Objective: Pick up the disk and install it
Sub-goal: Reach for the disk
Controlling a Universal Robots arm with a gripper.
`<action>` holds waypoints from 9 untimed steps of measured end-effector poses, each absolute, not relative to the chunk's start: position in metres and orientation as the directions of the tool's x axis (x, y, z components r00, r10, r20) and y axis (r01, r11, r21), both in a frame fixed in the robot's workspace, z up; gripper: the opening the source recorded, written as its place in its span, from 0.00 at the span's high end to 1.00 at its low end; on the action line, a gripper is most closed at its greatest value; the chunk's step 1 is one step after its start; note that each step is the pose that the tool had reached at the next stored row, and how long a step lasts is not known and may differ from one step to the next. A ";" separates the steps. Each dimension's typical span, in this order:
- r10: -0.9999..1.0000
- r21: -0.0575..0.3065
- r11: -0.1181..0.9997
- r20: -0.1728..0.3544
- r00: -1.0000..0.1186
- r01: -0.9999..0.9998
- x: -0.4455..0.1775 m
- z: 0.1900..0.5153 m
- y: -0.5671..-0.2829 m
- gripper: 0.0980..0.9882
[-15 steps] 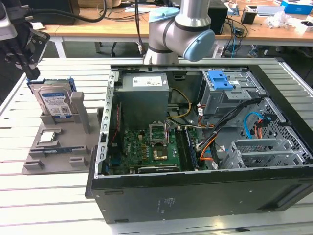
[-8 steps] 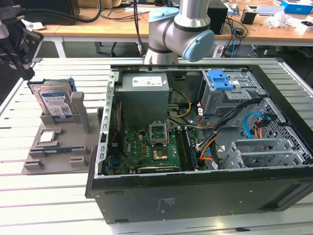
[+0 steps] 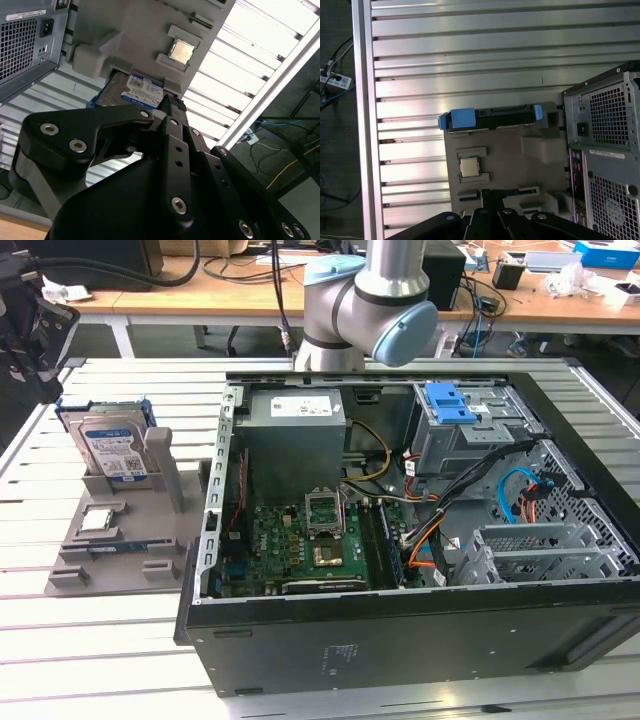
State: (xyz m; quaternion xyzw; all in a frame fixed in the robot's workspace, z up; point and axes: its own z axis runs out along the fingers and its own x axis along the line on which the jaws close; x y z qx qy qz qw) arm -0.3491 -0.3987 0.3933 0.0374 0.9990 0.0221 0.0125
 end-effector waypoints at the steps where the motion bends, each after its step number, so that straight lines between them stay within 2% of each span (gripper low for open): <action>1: 0.075 0.045 0.996 -0.023 -0.997 0.074 -0.350 0.393 -0.398 1.00; 9: 0.075 0.041 0.996 -0.023 -0.997 0.074 -0.362 0.393 -0.392 1.00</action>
